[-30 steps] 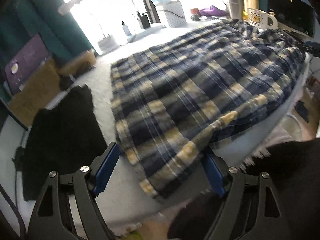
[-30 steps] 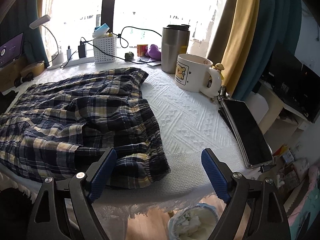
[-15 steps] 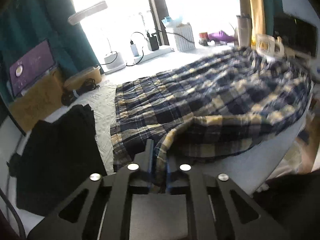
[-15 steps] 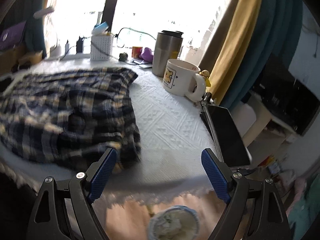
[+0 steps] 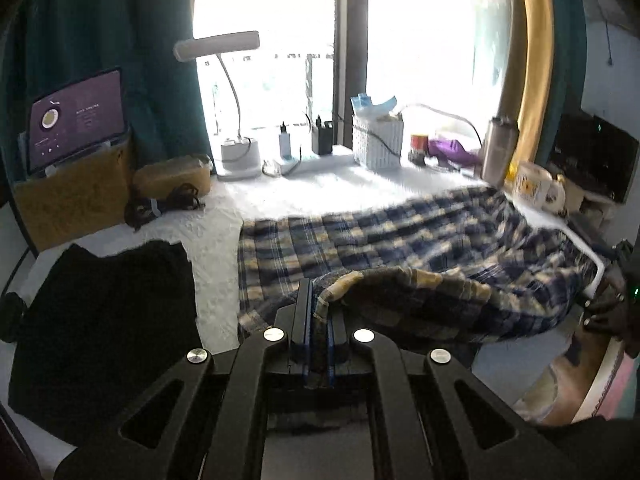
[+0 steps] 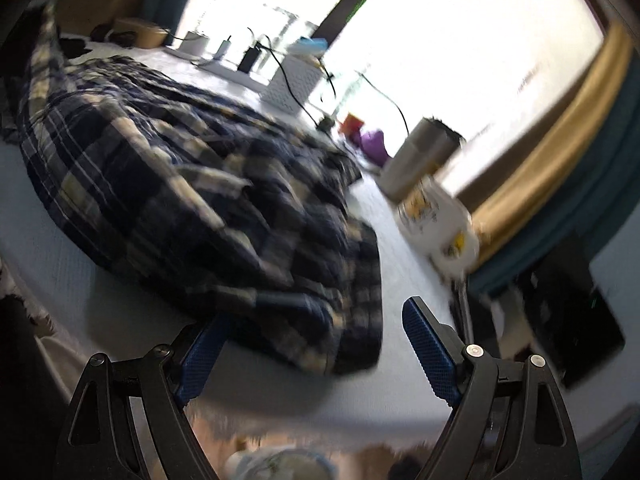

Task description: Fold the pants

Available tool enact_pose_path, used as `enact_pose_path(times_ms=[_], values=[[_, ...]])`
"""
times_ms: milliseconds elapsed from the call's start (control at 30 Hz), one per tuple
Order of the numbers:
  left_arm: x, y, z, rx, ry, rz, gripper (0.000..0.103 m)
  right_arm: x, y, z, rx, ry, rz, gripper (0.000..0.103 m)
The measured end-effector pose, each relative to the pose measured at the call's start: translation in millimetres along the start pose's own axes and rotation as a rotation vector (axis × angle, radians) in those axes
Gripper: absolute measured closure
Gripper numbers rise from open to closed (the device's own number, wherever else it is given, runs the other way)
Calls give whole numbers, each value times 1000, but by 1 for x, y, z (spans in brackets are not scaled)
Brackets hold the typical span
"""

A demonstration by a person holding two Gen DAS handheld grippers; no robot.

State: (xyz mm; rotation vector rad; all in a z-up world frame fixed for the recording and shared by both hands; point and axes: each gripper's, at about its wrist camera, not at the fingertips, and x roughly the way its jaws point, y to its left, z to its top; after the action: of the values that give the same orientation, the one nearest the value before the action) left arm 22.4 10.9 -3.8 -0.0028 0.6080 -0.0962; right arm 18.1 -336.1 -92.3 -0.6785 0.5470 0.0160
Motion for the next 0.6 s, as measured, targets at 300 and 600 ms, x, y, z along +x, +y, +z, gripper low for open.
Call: enact_pose_path(times_ms=[300, 600], values=[[19, 14, -3, -24, 66, -15, 99, 3, -17, 21, 58, -68, 47, 41], [24, 5, -46, 125, 175, -25, 61, -6, 3, -6, -1, -3, 182, 50]])
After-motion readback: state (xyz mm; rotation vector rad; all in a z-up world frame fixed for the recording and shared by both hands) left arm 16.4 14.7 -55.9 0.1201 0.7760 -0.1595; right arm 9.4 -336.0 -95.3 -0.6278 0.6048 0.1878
